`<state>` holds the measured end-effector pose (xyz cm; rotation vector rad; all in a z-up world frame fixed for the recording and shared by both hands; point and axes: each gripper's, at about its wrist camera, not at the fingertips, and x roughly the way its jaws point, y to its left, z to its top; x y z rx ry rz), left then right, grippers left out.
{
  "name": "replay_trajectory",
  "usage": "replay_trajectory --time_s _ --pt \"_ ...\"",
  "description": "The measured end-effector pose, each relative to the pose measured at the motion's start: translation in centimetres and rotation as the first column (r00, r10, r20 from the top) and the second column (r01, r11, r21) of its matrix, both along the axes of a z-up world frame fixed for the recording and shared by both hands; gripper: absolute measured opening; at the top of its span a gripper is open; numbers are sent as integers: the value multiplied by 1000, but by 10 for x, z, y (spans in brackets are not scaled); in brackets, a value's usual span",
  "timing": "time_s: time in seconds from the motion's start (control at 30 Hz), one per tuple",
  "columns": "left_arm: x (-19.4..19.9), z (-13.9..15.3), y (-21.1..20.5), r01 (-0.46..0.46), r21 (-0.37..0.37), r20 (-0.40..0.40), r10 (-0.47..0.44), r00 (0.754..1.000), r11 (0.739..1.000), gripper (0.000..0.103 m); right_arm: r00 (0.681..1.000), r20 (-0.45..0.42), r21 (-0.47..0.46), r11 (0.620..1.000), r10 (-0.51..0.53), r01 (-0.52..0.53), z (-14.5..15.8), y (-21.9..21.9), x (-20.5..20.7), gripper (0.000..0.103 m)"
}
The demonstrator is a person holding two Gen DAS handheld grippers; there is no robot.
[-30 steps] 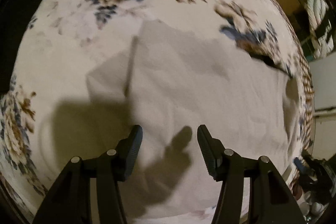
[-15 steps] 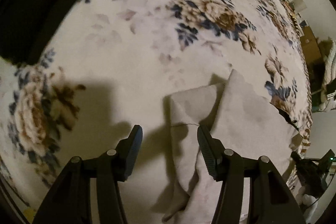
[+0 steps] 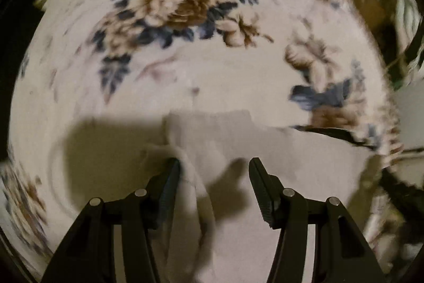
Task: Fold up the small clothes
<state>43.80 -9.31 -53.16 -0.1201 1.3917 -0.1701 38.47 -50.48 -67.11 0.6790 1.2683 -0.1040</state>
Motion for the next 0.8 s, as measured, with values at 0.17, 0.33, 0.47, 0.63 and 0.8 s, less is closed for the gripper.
replay_trajectory --time_s 0.17,0.33,0.47,0.63,0.8 --pt "7 -4 4 33 41 72 -36 997 999 9 990 -40 -123 983 134 -138 -7 19 31 6" --pt "-8 15 36 -34 -38 119 39 992 999 2 991 57 -92 989 121 -116 21 14 20 5" --pt "-19 26 64 -111 -79 134 121 984 991 2 985 112 -64 990 134 -127 36 13 16 4" --pt "-11 43 76 -168 -202 114 193 974 965 14 971 141 -67 980 194 -186 47 21 29 4" --pt "14 20 53 -87 -236 46 100 994 968 67 981 97 -65 985 168 -162 35 12 35 4"
